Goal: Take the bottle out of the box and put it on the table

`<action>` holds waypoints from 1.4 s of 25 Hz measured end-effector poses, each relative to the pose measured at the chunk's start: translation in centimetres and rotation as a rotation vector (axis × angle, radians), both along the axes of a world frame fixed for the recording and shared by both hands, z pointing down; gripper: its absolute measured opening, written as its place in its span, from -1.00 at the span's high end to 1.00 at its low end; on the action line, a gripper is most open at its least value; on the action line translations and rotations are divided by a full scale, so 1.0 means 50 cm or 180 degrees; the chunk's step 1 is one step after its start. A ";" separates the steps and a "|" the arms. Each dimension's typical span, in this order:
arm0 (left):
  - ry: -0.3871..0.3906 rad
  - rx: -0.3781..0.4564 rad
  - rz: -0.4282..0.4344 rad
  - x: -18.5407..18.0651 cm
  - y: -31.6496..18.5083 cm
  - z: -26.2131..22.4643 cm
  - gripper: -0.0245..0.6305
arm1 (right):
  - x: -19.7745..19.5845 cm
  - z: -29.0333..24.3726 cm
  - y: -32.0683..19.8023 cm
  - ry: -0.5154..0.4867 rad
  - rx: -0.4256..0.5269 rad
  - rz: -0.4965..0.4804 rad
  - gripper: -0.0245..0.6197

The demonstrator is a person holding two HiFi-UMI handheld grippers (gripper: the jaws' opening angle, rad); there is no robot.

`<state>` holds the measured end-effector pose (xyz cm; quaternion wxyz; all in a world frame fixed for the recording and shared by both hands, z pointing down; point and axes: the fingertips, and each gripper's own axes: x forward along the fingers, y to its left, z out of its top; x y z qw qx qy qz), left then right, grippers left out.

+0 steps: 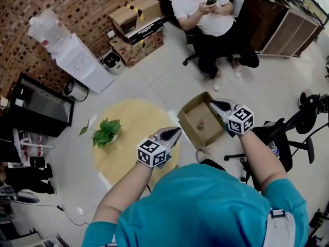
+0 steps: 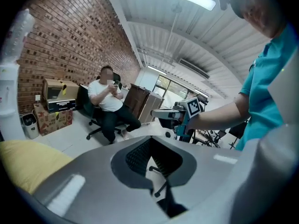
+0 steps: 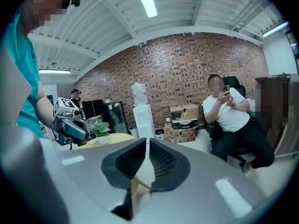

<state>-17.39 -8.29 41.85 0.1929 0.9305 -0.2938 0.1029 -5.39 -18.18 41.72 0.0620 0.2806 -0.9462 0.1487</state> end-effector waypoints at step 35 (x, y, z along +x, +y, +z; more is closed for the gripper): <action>-0.1641 -0.2316 -0.0224 -0.063 -0.177 1.672 0.92 | -0.250 1.861 -0.019 0.1445 -0.1376 -0.0479 0.31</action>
